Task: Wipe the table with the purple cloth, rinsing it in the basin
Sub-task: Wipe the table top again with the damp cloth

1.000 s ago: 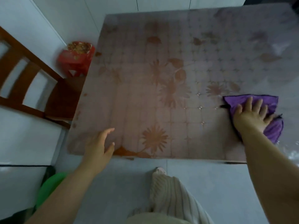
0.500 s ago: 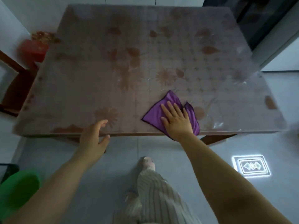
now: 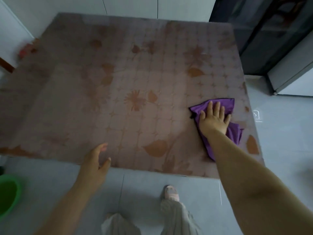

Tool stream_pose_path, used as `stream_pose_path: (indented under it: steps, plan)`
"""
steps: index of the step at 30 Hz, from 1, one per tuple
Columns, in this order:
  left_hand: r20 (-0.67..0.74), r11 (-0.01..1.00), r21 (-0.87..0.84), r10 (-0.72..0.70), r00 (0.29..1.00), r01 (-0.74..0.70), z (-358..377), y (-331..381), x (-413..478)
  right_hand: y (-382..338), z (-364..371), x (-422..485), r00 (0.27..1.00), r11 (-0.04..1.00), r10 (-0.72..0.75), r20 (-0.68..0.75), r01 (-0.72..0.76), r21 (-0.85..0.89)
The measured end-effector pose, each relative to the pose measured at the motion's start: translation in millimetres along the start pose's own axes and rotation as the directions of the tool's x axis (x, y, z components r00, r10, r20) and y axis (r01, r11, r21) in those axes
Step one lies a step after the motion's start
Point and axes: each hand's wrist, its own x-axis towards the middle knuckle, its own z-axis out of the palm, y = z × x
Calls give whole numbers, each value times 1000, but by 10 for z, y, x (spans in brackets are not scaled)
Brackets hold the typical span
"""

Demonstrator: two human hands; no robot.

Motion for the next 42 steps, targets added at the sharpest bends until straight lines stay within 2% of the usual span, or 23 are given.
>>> stream_pose_path:
  steps: [2, 3, 6, 8, 9, 11, 14, 16, 19, 21, 25, 28, 29, 30, 31, 33, 36, 37, 39, 42]
  plan:
    - [8, 1000, 15, 16, 1000, -17, 143, 193, -84, -409, 55, -14, 977, 977, -212, 21, 212, -21]
    - [16, 999, 38, 32, 999, -32, 201, 269, -118, -640, 108, -103, 933, 934, -355, 49, 357, -31]
    - [53, 995, 90, 37, 998, -42, 301, 338, -138, -1174, 334, -696, 693, 701, -702, 165, 713, -13]
    - [60, 995, 84, 43, 997, -48, 346, 395, -86, -1161, 426, -1110, 559, 577, -799, 222, 817, 19]
    - [58, 995, 79, 58, 997, -63, 370, 433, -52, -1034, 442, -1220, 521, 542, -820, 236, 840, 29]
    - [58, 991, 87, 97, 994, -102, 420, 501, 3, -633, 414, -1271, 491, 514, -832, 256, 857, 27]
    - [105, 987, 106, 110, 988, -121, 479, 572, 60, 104, 262, -1143, 533, 545, -806, 258, 838, -27]
    - [149, 987, 90, 118, 982, -132, 521, 622, 81, 602, 156, -945, 620, 622, -744, 250, 779, -82]
    - [176, 991, 56, 112, 978, -123, 583, 716, 80, 1129, -9, -605, 770, 748, -619, 153, 638, -183]
    - [182, 990, 50, 122, 976, -134, 590, 757, 56, 1263, -91, -363, 836, 815, -534, 127, 549, -184]
    - [166, 991, 94, 81, 983, -98, 638, 824, 27, 1146, -183, 214, 908, 900, -416, 52, 420, -121]
    - [105, 990, 128, 47, 993, -60, 901, 1019, 73, 958, -241, 396, 911, 910, -399, 99, 407, -77]
    - [82, 991, 127, 35, 996, -46, 1049, 1148, 97, 933, -224, 334, 883, 884, -456, 113, 464, -61]
    - [59, 991, 128, 30, 998, -37, 1218, 1312, 117, 936, -167, 214, 825, 824, -556, 103, 564, -65]
    - [41, 990, 135, 45, 998, -50, 1411, 1475, 147, 968, -112, 33, 742, 739, -667, 71, 671, -64]
    - [9, 989, 141, 51, 999, -51, 1797, 1860, 184, 1137, -101, -331, 568, 575, -813, 132, 818, 19]
    - [-34, 993, 116, 14, 999, -10, 2284, 2421, 196, 1557, -167, -375, 291, 329, -900, 324, 942, 66]
    - [-61, 992, 121, -25, 998, 33, 2406, 2584, 171, 1673, -244, -294, 225, 274, -906, 357, 957, 92]
    - [-103, 987, 149, -43, 994, 59, 2571, 2803, 86, 1817, -331, -26, 160, 200, -929, 334, 976, 90]
    - [-147, 984, 155, -69, 987, 92, 2626, 2882, -104, 1822, -377, 375, 111, 141, -930, 349, 988, 60]
